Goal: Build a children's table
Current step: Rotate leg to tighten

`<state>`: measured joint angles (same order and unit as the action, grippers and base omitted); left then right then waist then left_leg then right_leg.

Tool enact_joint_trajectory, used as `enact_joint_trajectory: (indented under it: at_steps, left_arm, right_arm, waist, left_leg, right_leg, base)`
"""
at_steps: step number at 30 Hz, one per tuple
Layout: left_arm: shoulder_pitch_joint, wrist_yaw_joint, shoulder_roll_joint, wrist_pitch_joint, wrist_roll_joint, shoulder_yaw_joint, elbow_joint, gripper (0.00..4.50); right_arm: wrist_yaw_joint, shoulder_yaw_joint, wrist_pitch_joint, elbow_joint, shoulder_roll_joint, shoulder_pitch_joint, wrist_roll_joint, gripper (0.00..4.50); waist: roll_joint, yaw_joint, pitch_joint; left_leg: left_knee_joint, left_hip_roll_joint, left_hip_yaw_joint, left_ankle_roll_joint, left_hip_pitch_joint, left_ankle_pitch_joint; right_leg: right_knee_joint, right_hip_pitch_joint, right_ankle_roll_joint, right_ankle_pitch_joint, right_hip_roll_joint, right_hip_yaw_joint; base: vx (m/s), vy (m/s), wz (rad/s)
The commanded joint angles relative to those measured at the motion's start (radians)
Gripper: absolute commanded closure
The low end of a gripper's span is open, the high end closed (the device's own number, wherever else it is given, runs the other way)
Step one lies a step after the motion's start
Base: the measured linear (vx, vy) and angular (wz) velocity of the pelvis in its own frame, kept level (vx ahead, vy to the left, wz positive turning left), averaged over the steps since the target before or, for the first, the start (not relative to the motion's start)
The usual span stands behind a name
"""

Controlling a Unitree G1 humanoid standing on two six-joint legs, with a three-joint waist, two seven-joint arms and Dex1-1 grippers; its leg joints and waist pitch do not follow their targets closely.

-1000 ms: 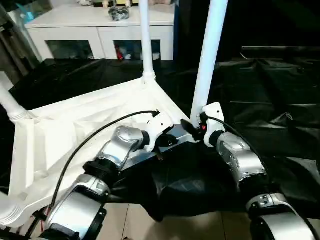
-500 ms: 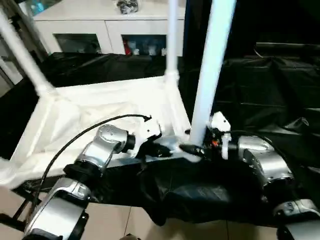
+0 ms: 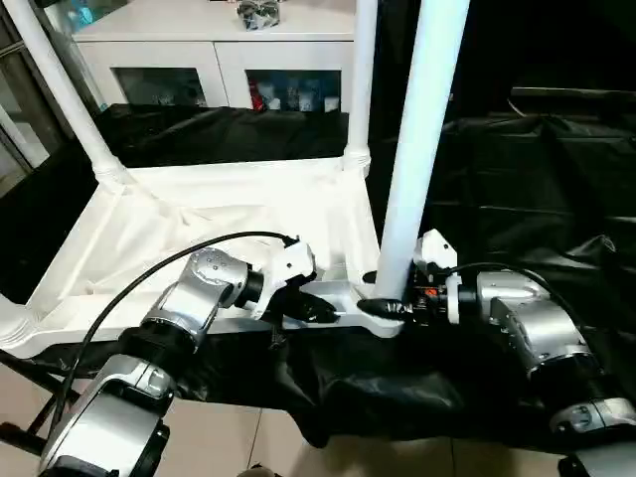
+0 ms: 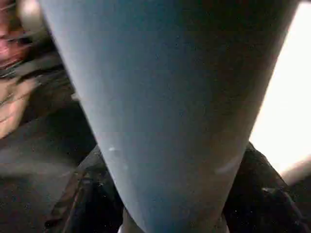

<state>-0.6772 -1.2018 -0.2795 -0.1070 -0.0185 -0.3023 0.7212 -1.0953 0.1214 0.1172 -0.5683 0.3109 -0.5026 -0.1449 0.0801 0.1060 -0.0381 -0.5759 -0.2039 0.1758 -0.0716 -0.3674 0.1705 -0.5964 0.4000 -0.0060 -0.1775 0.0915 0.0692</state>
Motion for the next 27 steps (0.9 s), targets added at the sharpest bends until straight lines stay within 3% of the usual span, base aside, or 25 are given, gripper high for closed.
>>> enact_joint_trajectory:
  at_steps: [1, 5, 9, 12, 14, 16, 19, 22, 25, 27]
  left_arm:
    - [-0.033, 0.132, 0.025, -0.029, -0.007, 0.042, 0.013, 4.50]
    - [-0.056, 0.238, 0.068, -0.071, -0.012, 0.063, 0.039, 4.50]
    - [-0.094, 0.390, 0.145, -0.110, -0.012, 0.093, 0.082, 4.50]
    - [-0.106, 0.443, 0.179, -0.121, -0.012, 0.105, 0.092, 4.50]
    - [-0.107, 0.449, 0.187, -0.118, -0.014, 0.103, 0.093, 4.50]
    - [-0.103, 0.440, 0.190, -0.111, -0.020, 0.092, 0.090, 4.50]
    - [-0.090, 0.419, 0.183, -0.081, -0.029, 0.076, 0.088, 4.50]
    - [-0.082, 0.403, 0.174, -0.072, -0.030, 0.069, 0.084, 4.50]
    - [-0.080, 0.389, 0.170, -0.059, -0.031, 0.064, 0.088, 4.50]
    - [-0.077, 0.373, 0.165, -0.050, -0.031, 0.061, 0.084, 4.50]
  right_arm:
    - [0.065, 0.039, 0.026, -0.054, -0.064, 0.020, 0.016, 2.35]
    - [0.278, -0.008, 0.002, -0.148, -0.130, -0.009, 0.042, 2.41]
    - [0.526, -0.074, 0.024, -0.251, -0.221, -0.048, 0.048, 2.47]
    - [0.630, -0.088, 0.007, -0.303, -0.254, -0.069, 0.069, 2.47]
    - [0.651, -0.089, -0.012, -0.318, -0.264, -0.075, 0.078, 2.47]
    - [0.625, -0.100, -0.018, -0.327, -0.278, -0.080, 0.060, 1.92]
    - [0.621, -0.118, -0.024, -0.342, -0.285, -0.100, 0.055, 1.69]
    - [0.613, -0.094, -0.049, -0.343, -0.272, -0.106, 0.085, 1.35]
    - [0.572, -0.078, -0.068, -0.317, -0.247, -0.099, 0.094, 1.35]
    - [0.495, -0.076, -0.067, -0.252, -0.202, -0.076, 0.082, 1.35]
  waist:
    - [-0.016, -0.003, 0.055]
    - [-0.014, -0.023, 0.053]
    - [-0.016, -0.029, 0.055]
    - [-0.016, -0.030, 0.056]
    - [-0.015, -0.032, 0.057]
    - [-0.015, -0.031, 0.056]
    - [-0.015, -0.034, 0.056]
    - [-0.014, -0.037, 0.054]
    - [-0.013, -0.040, 0.055]
    - [-0.019, -0.036, 0.055]
  left_leg:
    - [0.070, -0.018, -0.005, 0.028, 0.007, 0.274]
    - [0.073, -0.014, -0.007, 0.010, 0.007, 0.296]
    - [0.071, -0.011, -0.007, 0.014, 0.006, 0.292]
    - [0.071, -0.011, -0.006, 0.022, 0.005, 0.287]
    - [0.071, -0.011, -0.006, 0.022, 0.005, 0.287]
    - [0.071, -0.012, -0.006, 0.032, 0.004, 0.288]
    - [0.073, -0.013, -0.006, 0.039, 0.003, 0.297]
    - [0.074, -0.013, -0.006, 0.032, 0.004, 0.315]
    - [0.075, -0.014, -0.007, 0.032, 0.004, 0.315]
    - [0.073, -0.014, -0.005, 0.044, 0.002, 0.306]
  right_leg:
    - [0.081, -0.048, -0.194, -0.324, 0.052, -0.032]
    - [0.085, -0.045, -0.179, -0.358, 0.050, -0.031]
    - [0.086, -0.045, -0.184, -0.339, 0.049, -0.030]
    - [0.087, -0.045, -0.184, -0.319, 0.049, -0.031]
    - [0.086, -0.046, -0.186, -0.311, 0.049, -0.030]
    - [0.085, -0.046, -0.191, -0.289, 0.048, -0.030]
    - [0.084, -0.048, -0.199, -0.275, 0.049, -0.030]
    - [0.087, -0.047, -0.198, -0.295, 0.049, -0.030]
    - [0.085, -0.047, -0.199, -0.285, 0.049, -0.030]
    - [0.085, -0.052, -0.199, -0.264, 0.047, -0.030]
  base:
    - [0.000, 0.000, 0.00]
    - [0.000, 0.000, 0.00]
    - [0.000, 0.000, 0.00]
    - [0.000, 0.000, 0.00]
    - [0.000, 0.000, 0.00]
    - [0.000, 0.000, 0.00]
    - [0.000, 0.000, 0.00]
    - [0.000, 0.000, 0.00]
    - [0.000, 0.000, 0.00]
    - [0.000, 0.000, 0.00]
